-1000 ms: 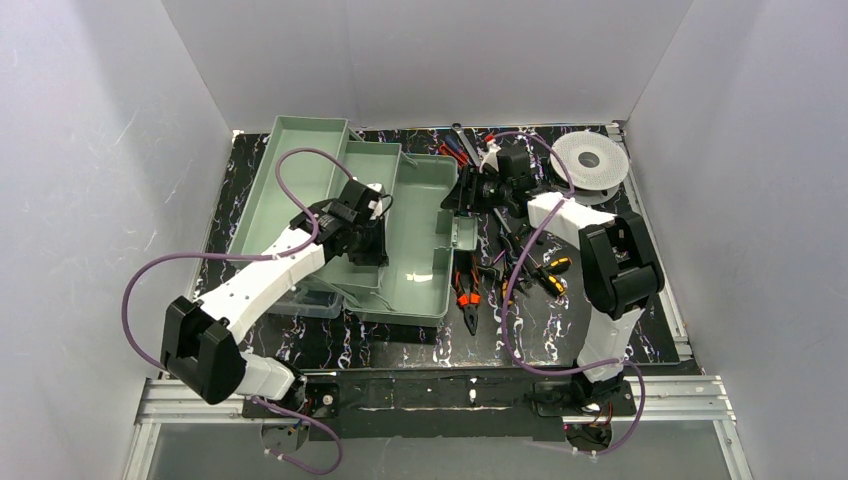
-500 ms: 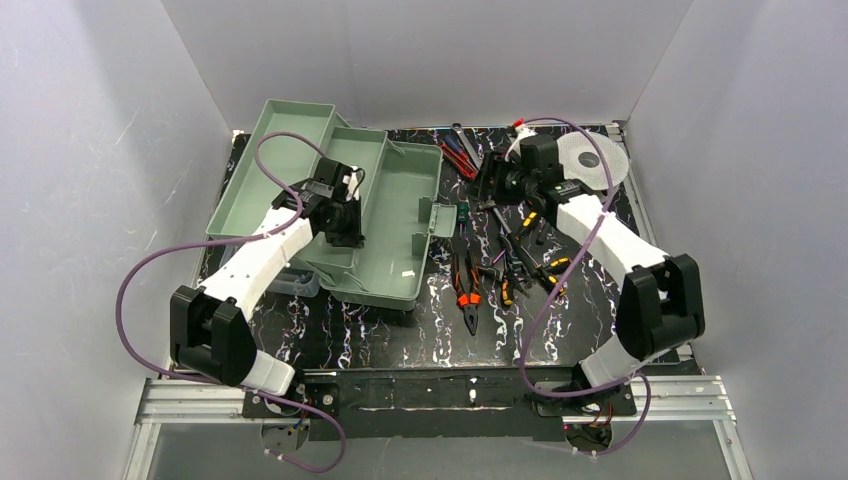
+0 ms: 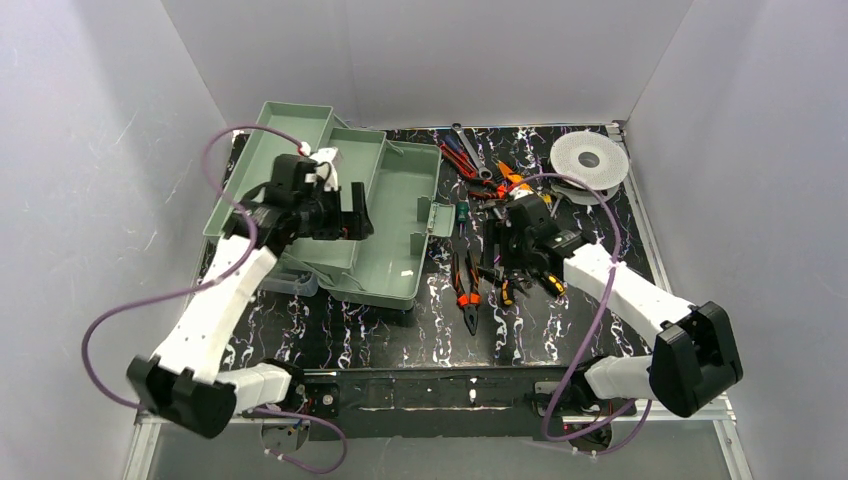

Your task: Pack the tool kit

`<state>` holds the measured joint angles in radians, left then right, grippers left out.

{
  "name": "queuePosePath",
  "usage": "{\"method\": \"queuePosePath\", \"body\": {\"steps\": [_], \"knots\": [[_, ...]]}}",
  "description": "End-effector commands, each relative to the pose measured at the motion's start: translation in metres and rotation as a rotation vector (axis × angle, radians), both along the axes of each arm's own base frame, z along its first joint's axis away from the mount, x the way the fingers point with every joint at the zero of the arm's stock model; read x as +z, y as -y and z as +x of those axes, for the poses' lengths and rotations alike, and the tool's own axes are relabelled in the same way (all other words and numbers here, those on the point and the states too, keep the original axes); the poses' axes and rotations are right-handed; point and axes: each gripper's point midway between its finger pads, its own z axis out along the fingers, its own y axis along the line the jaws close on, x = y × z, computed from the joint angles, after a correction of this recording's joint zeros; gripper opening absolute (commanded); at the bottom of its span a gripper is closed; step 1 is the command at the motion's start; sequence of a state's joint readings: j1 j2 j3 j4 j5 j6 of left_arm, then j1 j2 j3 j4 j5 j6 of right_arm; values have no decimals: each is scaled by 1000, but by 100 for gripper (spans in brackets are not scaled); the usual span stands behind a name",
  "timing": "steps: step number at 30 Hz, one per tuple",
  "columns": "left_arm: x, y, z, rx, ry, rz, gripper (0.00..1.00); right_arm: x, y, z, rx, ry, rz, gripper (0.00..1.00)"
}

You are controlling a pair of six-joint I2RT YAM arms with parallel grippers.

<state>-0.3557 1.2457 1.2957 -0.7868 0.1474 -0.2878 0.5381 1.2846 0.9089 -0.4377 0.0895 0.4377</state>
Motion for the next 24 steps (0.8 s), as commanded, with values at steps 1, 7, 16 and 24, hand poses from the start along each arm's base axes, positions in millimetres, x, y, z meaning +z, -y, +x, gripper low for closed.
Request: {"method": "queuePosePath", "body": {"steps": [1, 7, 16, 24], "knots": [[64, -9, -19, -50, 216, -41, 98, -15, 11, -15, -1, 2, -176, 86], [51, -6, -26, -100, 270, -59, 98, -38, -11, -27, 65, -66, -216, 86], [55, 42, -53, -360, 347, -312, 98, -41, -35, -16, 1, -82, -176, 78], [46, 47, -55, -395, 393, -339, 98, -34, -48, 14, -23, -22, -191, 60]]}}
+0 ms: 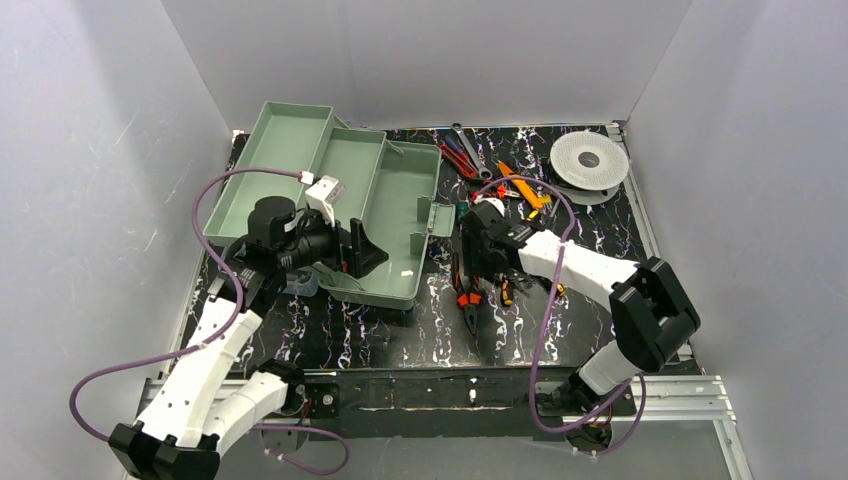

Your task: Pack the tool kit

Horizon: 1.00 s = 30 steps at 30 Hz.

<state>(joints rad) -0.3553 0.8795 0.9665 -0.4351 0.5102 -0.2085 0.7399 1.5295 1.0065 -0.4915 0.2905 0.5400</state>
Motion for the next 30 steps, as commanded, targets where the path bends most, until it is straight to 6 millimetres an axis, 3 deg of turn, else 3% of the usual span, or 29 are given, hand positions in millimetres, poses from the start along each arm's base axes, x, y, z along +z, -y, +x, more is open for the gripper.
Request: {"method": "queuePosePath", "body": {"steps": [1, 11, 14, 17, 22, 30], "knots": [[9, 7, -3, -60, 67, -37, 98, 13, -16, 28, -13, 60, 5, 57], [11, 4, -7, -60, 103, -36, 98, -13, -26, 36, 8, 25, -22, 52], [17, 9, -9, -74, 85, -72, 98, -13, -24, 34, 9, 25, -25, 18], [27, 15, -9, -85, 63, -108, 98, -5, -20, 32, 11, 51, -16, 2], [43, 25, -13, -126, 65, -181, 98, 34, -17, 29, 22, 147, 76, 1], [39, 41, -1, -128, 5, -199, 98, 135, -15, 25, 55, 331, 259, 1]]}}
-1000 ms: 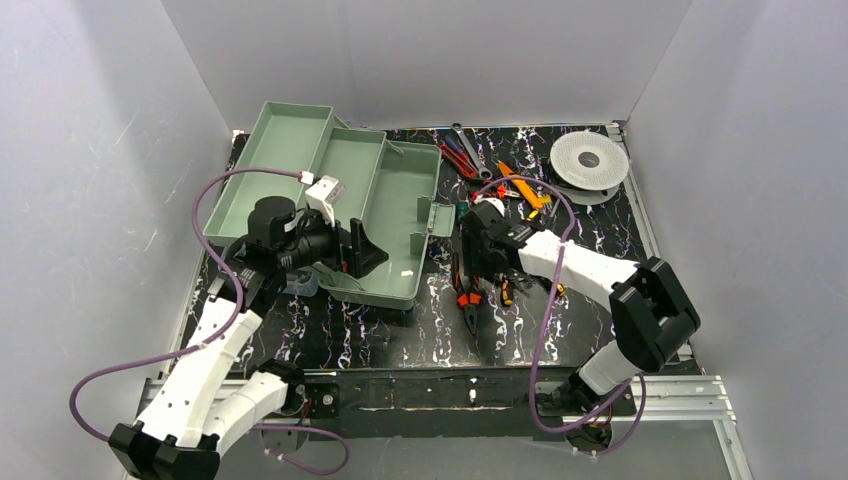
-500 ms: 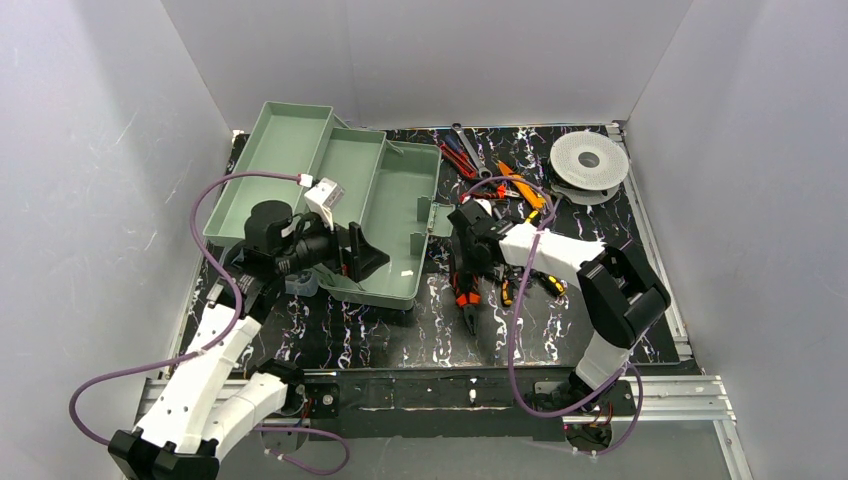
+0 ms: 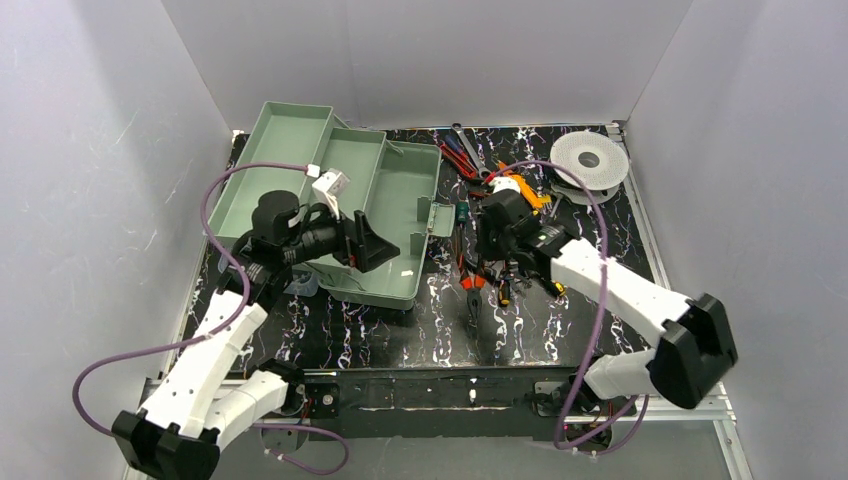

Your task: Pack the tool kit

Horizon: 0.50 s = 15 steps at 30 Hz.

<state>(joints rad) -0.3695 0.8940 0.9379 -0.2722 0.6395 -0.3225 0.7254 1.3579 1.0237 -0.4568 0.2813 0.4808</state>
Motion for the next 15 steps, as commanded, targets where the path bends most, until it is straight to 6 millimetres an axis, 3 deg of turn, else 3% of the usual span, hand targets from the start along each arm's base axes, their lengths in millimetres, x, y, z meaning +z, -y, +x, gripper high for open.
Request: {"method": "queuePosePath", "body": {"steps": [1, 4, 8, 12, 15], "knots": [[17, 19, 5, -35, -11, -50, 98, 81, -10, 12, 18, 179, 157, 1], [15, 32, 6, -52, -22, -43, 98, 108, -11, 19, -16, 234, 212, 1], [17, 30, 10, -35, 4, -8, 98, 138, -22, 35, -78, 269, 303, 1], [5, 24, 18, 10, -28, 56, 98, 166, -51, 44, -45, 265, 433, 1], [-7, 26, 23, 19, -99, 82, 98, 173, -76, 47, 8, 231, 518, 1]]}}
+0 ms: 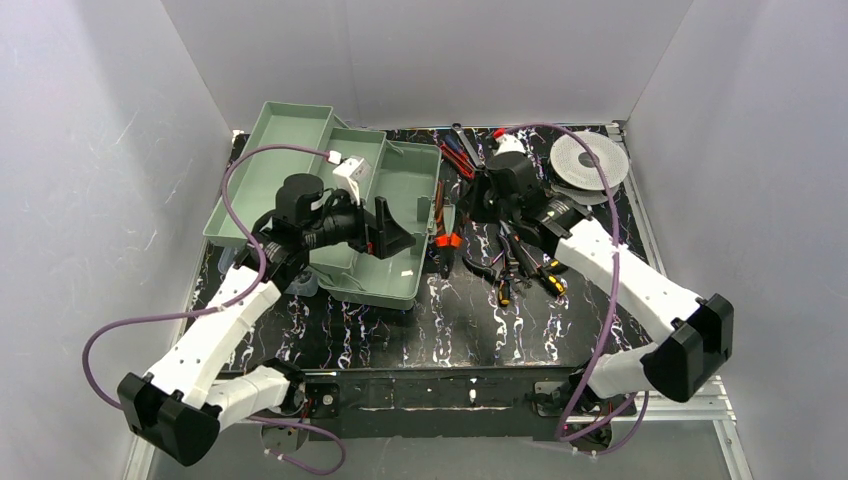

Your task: Pack the tool kit

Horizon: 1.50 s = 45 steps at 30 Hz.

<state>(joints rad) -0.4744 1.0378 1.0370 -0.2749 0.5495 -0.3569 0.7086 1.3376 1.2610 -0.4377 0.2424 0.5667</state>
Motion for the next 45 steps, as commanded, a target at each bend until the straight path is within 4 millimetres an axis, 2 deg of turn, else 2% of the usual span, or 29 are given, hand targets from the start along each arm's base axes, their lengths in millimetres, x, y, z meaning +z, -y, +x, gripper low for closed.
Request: {"method": "queuePosePath", "body": {"steps": [1, 5, 8, 12, 15, 18, 20, 21, 24, 28, 33, 34, 35, 38, 39, 41, 45], "knots": [[-9, 0, 9, 27, -63, 46, 98, 65, -51, 13, 91, 68, 277, 1], [-17, 5, 16, 43, -113, 42, 98, 72, -75, 12, 156, 36, 355, 1], [-14, 4, 20, 51, -110, 55, 98, 72, -81, 15, 162, 26, 375, 1], [-10, -13, 25, 119, -50, 132, 98, 63, -85, 29, 97, -9, 369, 1], [-3, -27, 28, 164, -4, 191, 98, 61, -96, 34, 94, -38, 388, 1], [8, -62, 33, 295, 74, 308, 98, 56, -102, 45, 54, -41, 392, 1], [18, -83, 33, 374, 149, 347, 98, 48, -108, 54, 26, -53, 372, 1], [23, -90, 31, 396, 185, 353, 98, 37, -112, 61, 3, -67, 351, 1], [27, -114, 28, 491, 277, 383, 98, 21, -126, 76, -33, -62, 306, 1], [28, -126, 21, 535, 359, 352, 98, -3, -141, 88, -88, -40, 243, 1], [21, -128, 17, 544, 395, 330, 98, -32, -144, 96, -134, -60, 207, 1], [19, -127, 17, 537, 392, 327, 98, -37, -146, 96, -131, -66, 203, 3], [17, -125, 17, 526, 386, 325, 98, -42, -148, 96, -122, -74, 201, 11], [14, -119, 18, 501, 364, 323, 98, -50, -158, 95, -70, -92, 184, 47], [13, -118, 18, 496, 359, 324, 98, -51, -160, 95, -61, -99, 177, 52], [11, -117, 19, 492, 347, 329, 98, -51, -163, 95, -43, -103, 164, 58], [9, -117, 19, 492, 343, 335, 98, -33, -157, 90, -18, -76, 156, 58]]}}
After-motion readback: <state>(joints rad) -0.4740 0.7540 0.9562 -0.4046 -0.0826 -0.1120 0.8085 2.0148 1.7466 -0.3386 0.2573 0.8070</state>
